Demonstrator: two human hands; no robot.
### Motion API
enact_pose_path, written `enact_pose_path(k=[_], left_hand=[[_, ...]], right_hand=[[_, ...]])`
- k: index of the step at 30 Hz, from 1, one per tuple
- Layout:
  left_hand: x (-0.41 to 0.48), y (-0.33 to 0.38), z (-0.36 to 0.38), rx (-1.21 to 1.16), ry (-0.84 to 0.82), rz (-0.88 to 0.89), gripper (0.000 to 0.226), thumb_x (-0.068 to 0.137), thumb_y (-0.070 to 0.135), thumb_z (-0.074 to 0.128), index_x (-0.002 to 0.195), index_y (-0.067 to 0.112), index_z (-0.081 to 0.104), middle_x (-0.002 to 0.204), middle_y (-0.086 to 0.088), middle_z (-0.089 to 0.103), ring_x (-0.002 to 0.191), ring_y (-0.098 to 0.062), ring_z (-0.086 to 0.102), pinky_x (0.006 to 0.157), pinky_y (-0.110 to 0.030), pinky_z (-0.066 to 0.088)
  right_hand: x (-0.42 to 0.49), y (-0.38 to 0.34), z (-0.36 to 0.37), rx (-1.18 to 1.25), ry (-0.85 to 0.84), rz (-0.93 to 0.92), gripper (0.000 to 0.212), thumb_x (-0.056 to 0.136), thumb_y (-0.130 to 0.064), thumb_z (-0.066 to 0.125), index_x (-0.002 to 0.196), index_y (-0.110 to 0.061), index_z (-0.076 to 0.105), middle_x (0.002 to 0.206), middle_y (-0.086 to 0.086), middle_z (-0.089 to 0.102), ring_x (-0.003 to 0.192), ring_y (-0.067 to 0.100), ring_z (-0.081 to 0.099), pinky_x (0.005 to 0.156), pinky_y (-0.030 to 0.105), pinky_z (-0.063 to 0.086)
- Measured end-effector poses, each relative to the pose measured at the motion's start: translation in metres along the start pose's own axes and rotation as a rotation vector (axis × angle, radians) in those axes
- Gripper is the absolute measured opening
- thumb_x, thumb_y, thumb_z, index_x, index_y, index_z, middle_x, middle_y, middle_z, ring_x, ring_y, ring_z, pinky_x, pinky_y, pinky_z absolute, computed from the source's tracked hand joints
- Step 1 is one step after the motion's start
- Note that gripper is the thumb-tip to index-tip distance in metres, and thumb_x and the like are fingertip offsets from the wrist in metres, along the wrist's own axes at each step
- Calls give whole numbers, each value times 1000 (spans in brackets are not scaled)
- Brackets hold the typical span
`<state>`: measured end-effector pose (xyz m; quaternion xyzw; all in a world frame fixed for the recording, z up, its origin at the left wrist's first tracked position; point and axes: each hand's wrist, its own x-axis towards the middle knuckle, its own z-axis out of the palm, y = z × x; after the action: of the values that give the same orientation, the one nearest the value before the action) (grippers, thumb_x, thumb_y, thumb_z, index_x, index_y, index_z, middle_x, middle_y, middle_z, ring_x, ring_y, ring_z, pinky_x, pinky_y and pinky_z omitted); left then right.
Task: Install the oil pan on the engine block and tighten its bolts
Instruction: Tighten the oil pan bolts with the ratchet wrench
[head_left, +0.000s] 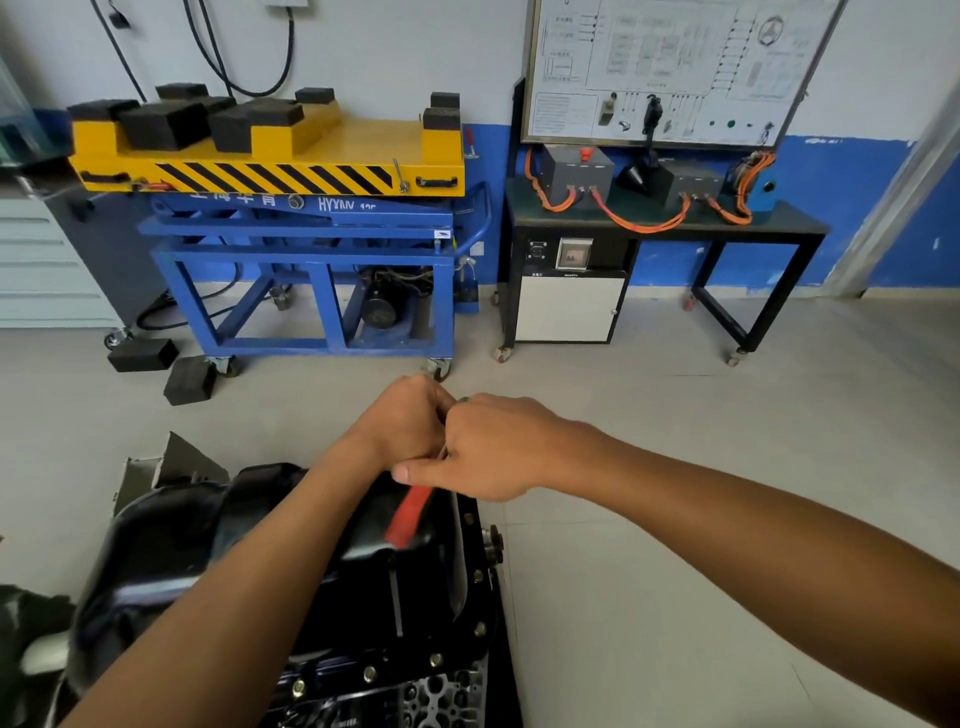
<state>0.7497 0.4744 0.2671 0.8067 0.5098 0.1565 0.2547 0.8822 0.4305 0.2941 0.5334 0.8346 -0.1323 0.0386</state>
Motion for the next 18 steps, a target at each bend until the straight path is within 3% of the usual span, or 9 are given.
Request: enact_pose_path(k=[3,6,9,11,15,18], left_hand=[[1,-1,1,-14,-9,3,45,68,-11,59,51,30,62,46,20,58,47,4,56,49,-8,39],[3,-4,4,-49,-26,-18,39,69,-7,66,51,28,65,57,7,69,50,0,55,52,-13,42],[6,-6,5,-97,-47,-35,34,74,2,78,53,27,67,51,12,65,48,2,52,53,-11,41],[8,-7,7,-96,-48,-36,33,77,10,82,54,29,67,51,15,63,50,4,55,54,-11,40],[10,-6,9,-64,-39,-38,29,80,18,83,58,30,68,59,12,68,58,0,61,61,-17,44],[11,-6,10,-61,-37,-48,25,80,20,84,62,29,70,61,10,70,60,-3,65,62,-18,46]], right_hand=[[1,3,0,52,-59,60,75,79,-83,46,55,-15,65,49,-1,66,46,9,63,51,25,41],[-2,10,-12,108,-120,61,61,80,-70,62,58,-14,67,52,-3,67,49,7,63,53,22,44],[-10,20,-31,95,-196,39,46,80,-53,75,70,-8,74,55,-2,69,45,4,59,40,12,40],[-14,29,-41,-46,-232,33,37,81,-45,78,80,-8,76,58,-1,70,42,2,55,38,10,39],[-9,51,-48,-283,12,104,15,81,-19,75,96,-15,76,86,8,71,69,19,68,65,32,58],[7,63,-48,-283,169,80,14,84,-6,66,92,-15,73,90,9,67,82,30,65,67,37,55]])
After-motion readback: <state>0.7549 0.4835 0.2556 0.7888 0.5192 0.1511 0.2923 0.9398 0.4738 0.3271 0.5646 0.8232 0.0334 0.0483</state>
